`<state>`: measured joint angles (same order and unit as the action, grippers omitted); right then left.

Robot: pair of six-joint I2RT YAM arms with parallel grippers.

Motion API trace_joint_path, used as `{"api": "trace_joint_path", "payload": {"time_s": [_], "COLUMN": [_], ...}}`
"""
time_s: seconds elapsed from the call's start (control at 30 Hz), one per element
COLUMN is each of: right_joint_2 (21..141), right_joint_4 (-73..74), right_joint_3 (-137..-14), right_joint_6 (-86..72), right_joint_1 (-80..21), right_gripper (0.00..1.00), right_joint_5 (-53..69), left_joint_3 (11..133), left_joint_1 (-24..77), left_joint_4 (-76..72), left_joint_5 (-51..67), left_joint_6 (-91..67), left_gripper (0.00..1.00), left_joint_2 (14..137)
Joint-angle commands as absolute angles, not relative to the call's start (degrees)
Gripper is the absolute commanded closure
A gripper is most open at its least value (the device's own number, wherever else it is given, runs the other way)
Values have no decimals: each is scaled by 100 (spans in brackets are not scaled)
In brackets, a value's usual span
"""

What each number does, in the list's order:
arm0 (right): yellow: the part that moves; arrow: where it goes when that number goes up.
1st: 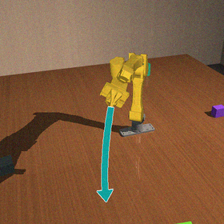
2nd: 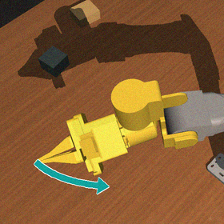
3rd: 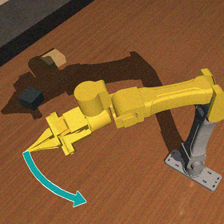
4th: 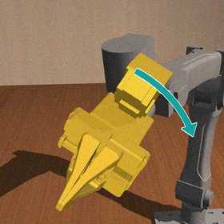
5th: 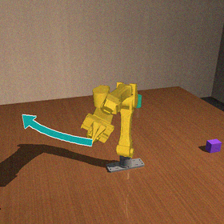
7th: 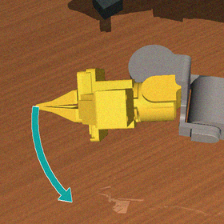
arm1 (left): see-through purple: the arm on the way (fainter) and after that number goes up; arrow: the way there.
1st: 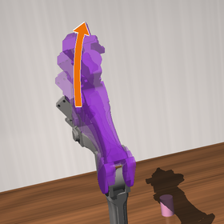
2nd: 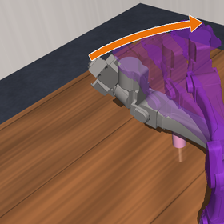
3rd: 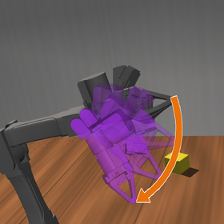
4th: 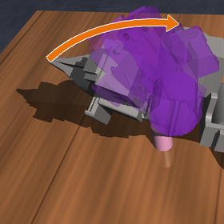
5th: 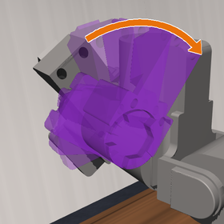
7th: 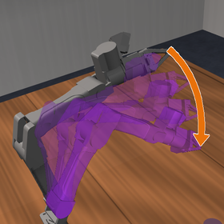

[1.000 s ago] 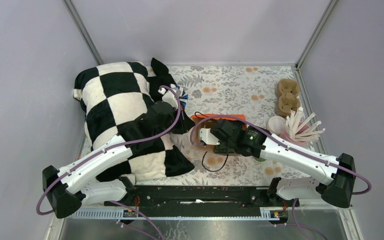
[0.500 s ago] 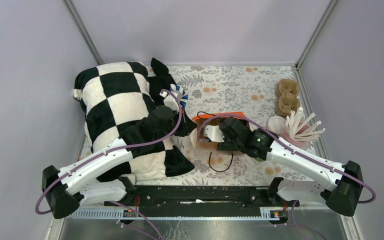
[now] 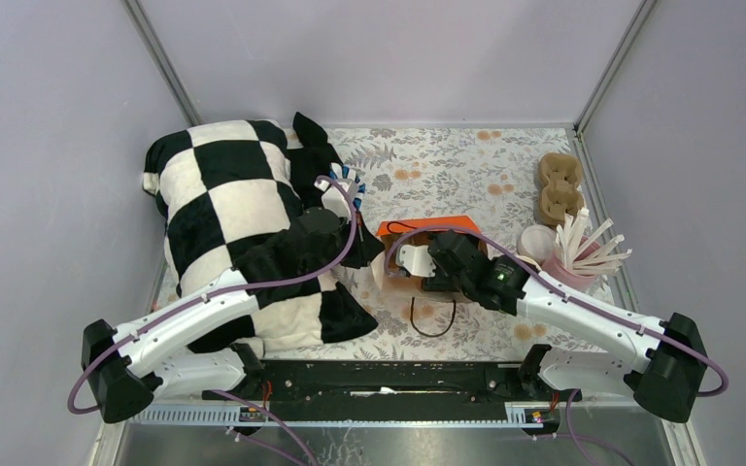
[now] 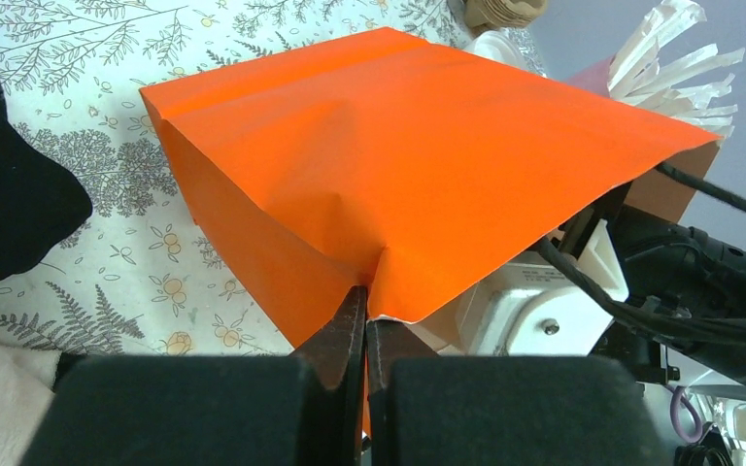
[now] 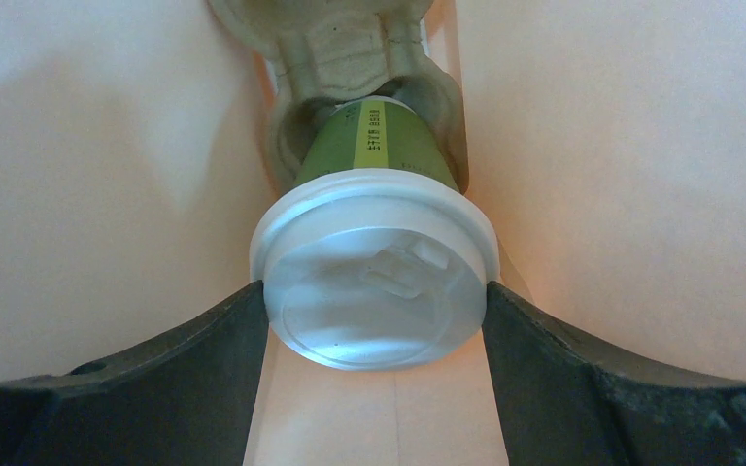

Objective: Pack the takeout coffee

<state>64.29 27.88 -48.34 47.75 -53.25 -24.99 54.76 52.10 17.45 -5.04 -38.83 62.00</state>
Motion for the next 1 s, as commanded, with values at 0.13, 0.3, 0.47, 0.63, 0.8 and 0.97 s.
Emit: {"api": "trace_joint_path", "payload": {"time_s": [0.13,0.3,0.47,0.63,0.8,0.97], "right_joint_2": [6470,6463,6388,6440,6605,6858], "right_joint_4": [1742,1753,1664,1553,1499,1531], "right_joint_3": [-4748,-4865,-4834,-4761,-4903,-5049], "right_joint_6": [4634,4626,4464,4217,3920,4004], "right_joint_1": [-5119,-5066,-4891,-4762,-4682,-4681], "right_gripper": [59,59,59,60,60,61], "right_joint_5": [-2712,-2847,-2763,-2615,-2441,-2424], "left_joint_3": [5682,5716,5779,5998,5964,5935], "left_joint_1": [5303,5307,5302,5300,5302,5305], "left_joint_4": [1801,1967,2047,2334,2318,2308], "left_joint_5": [-254,-309,-431,-563,-505,-524], "left_joint_6": [-3750,-3680,-3624,-3577,-3633,-3656], "left_gripper": [100,100,100,100,100,100], "left_joint_2": [6365,6389,6320,6275,6235,6230]}}
